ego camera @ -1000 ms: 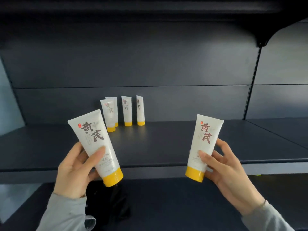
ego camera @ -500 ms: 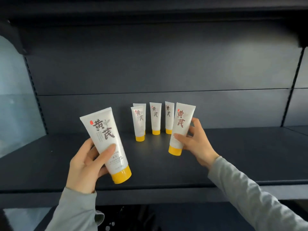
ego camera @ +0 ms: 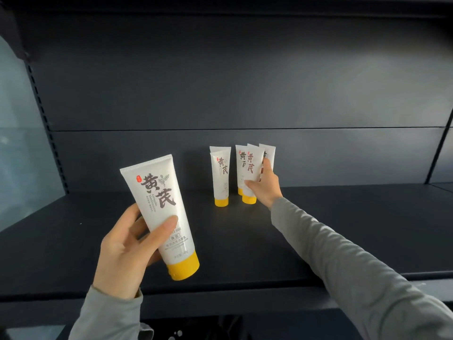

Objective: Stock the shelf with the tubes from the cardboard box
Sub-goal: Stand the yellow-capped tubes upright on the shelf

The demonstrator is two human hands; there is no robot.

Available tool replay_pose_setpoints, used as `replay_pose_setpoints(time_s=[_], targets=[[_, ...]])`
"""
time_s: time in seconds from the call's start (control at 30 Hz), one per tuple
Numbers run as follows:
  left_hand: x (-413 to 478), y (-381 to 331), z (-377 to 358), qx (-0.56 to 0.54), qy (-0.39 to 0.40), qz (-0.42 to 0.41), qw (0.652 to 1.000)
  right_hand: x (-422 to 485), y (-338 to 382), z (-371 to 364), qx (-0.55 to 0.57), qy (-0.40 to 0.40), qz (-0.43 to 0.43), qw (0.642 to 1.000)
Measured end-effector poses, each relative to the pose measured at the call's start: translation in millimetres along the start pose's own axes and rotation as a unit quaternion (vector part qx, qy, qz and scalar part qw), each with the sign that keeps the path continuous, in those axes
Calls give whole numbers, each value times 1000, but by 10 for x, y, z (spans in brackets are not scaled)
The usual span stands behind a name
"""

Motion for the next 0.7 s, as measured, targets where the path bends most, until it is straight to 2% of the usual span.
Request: replay_pose_setpoints(time_s=[0.3,0.57,0.7], targets=[[42,73,-68,-4,-18,6,1000,198,-60,-282,-48,26,16,998],[20,137,-136,3,-25,9,1000,198,-253,-301,-46,1,-6,999],[24,150,-221,6,-15,6,1000,170,-314,-301,-41,14,-30,999]])
Point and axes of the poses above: each hand's wrist, its own x-axis towards the middle knuckle, its own z-axis out of the back of the hand, y = z × x, the point moved 7 cm from there along x, towards the middle knuckle, and after that the axes turned 12 degrees about -x, right-handed, at the moved point
